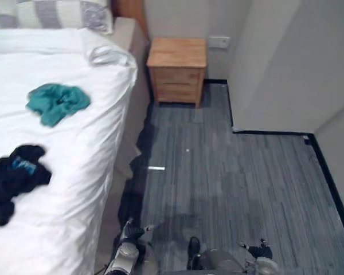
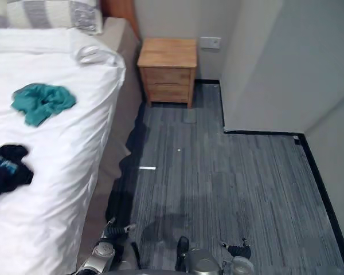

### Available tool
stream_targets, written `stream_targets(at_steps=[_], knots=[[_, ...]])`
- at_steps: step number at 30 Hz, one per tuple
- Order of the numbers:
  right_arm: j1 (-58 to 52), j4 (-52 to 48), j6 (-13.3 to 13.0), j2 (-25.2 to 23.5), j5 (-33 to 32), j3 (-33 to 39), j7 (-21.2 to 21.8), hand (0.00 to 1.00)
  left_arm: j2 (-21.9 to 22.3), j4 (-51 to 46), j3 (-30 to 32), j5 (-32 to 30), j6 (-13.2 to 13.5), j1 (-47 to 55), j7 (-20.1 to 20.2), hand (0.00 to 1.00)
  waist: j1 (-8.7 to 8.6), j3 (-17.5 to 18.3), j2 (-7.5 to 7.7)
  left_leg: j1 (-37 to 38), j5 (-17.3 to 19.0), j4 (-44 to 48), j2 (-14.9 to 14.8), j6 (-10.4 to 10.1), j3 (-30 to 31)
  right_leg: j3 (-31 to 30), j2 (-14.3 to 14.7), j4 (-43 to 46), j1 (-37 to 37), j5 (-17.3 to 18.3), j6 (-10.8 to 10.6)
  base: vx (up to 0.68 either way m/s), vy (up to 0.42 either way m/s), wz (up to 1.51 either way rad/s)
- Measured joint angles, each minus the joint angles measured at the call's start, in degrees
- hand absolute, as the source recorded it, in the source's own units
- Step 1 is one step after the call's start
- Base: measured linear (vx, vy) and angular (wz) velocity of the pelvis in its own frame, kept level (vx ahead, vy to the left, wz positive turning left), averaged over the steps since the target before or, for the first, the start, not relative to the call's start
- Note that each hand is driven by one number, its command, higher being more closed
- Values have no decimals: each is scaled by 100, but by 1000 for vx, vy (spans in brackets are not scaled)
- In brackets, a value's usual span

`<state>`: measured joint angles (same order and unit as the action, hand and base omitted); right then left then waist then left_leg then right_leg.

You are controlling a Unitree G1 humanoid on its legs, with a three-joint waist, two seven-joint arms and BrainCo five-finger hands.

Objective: Tidy the bed and pick cloth on bed and put in laundry

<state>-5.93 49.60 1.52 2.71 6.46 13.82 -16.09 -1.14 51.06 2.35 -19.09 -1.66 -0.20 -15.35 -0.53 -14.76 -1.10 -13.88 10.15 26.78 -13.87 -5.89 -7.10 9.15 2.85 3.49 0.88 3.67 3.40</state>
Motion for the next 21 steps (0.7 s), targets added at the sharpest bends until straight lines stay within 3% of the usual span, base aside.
stream_targets(at_steps=[2, 3, 4, 5, 6, 8, 9, 10, 12, 14, 16, 17, 18, 19, 20, 21], knots=[[40, 37, -1, 60, 93, -60, 4, 0, 41, 18, -2, 53, 35, 18, -9, 0, 12, 38, -71, -25, -210, -1114, 116, -211, -27, -277, 1, -200, 110, -15, -152, 355, 262, -104], [3, 85, 1, 74, 95, -61, 1, 0, 26, 19, 1, 71, 81, 19, -15, 0, 127, 65, -77, 178, -872, -1299, 234, -4, -100, -530, -45, -253, 310, 32, -278, 411, 277, -72], [-9, 97, 2, 43, 95, -65, 1, 0, -13, 19, 2, 71, 84, 12, -15, 0, 132, 58, 29, 247, -849, -1310, 320, 92, -128, -585, -123, -243, 353, 82, -348, 430, 275, -48], [-86, 108, -8, -45, 102, -86, 6, 0, -55, 42, -5, 99, 90, 28, -11, 0, 126, 110, 228, 323, -611, -1290, 542, 261, -159, -587, -345, -23, 319, 275, -557, 414, 263, 4], [-139, 203, -9, -58, 125, -112, 12, 0, -56, 76, -14, 120, 105, 33, -9, 0, 134, 103, 312, 442, -368, -1291, 687, 393, -143, -572, -566, 1057, -1, 605, -953, 442, 313, 13], [-135, 210, -10, -41, 223, -123, 10, 0, -105, 136, -61, 176, 85, 43, -8, 0, 105, 73, 352, 860, -254, -1506, 852, 485, -145, -528, -775, 3046, -732, 537, -1113, 355, 276, 26], [-146, 221, -8, -67, 266, -141, 14, 0, -140, 148, -101, 218, 62, 56, -10, 0, 33, 5, 424, 1262, -172, -1647, 1014, 575, -22, -404, -1053, 4425, -1272, 51, -1169, 402, 232, 79], [-161, 230, -7, -89, 259, -132, 10, 0, -255, 155, -204, 274, 32, 144, -22, 0, -102, -20, 391, 1572, -43, -1672, 1048, 611, 185, -202, -1243, 5253, -1613, 281, -1051, 438, 192, 91], [-202, 189, -11, -91, 259, -136, 2, 0, -383, 160, -209, 271, 20, 160, -40, 0, -160, -21, 387, 1894, 77, -1782, 1032, 630, 372, 222, -1384, 4981, -1891, 646, -923, 551, 89, 78], [-129, 181, -14, -71, 259, -130, 4, 0, -466, 189, -195, 264, -26, 151, -41, 0, -198, -33, 346, 2154, 138, -2047, 993, 571, 551, 532, -1353, 3479, -2104, 677, -881, 545, 0, 56], [-36, 201, 3, -20, 259, -124, 11, 0, -475, 188, -161, 251, -39, 122, -38, 0, -213, -70, 291, 2365, 227, -2302, 925, 425, 539, 594, -1150, 1184, -2157, 68, -860, 525, -92, 44], [-8, 203, 21, -31, 259, -123, 12, 0, -478, 213, -154, 196, -43, 125, -17, 0, -241, -71, 315, 2563, 381, -2372, 927, 183, 498, 485, -1150, 124, -2219, -295, -886, 622, -157, 42], [-13, 204, 26, -30, 258, -117, 12, 0, -469, 255, -157, 156, -43, 127, -5, 0, -251, -69, 322, 2688, 450, -2398, 915, 77, 474, 462, -1146, 54, -2255, -330, -869, 792, -236, 44], [12, 205, 32, 10, 259, -71, 15, 0, -454, 308, -131, 91, -45, 169, 7, 0, -294, -82, 250, 2985, 545, -2400, 748, -69, 379, 402, -1058, 217, -2154, -1018, -702, 889, -257, 11], [56, 185, 16, 23, 259, 18, 6, 0, -336, 308, 48, 21, -24, 258, 23, 0, -253, -55, 23, 3085, 473, -2135, 506, -194, 173, 433, -830, 595, -2144, -1246, -507, 894, -274, -1], [60, 177, 11, 26, 259, 59, 22, 0, -289, 308, 80, 17, -26, 260, 23, 0, -244, -64, 3, 3016, 438, -1809, 427, -261, 116, 476, -751, 735, -2123, -1226, -413, 741, -253, -27]])
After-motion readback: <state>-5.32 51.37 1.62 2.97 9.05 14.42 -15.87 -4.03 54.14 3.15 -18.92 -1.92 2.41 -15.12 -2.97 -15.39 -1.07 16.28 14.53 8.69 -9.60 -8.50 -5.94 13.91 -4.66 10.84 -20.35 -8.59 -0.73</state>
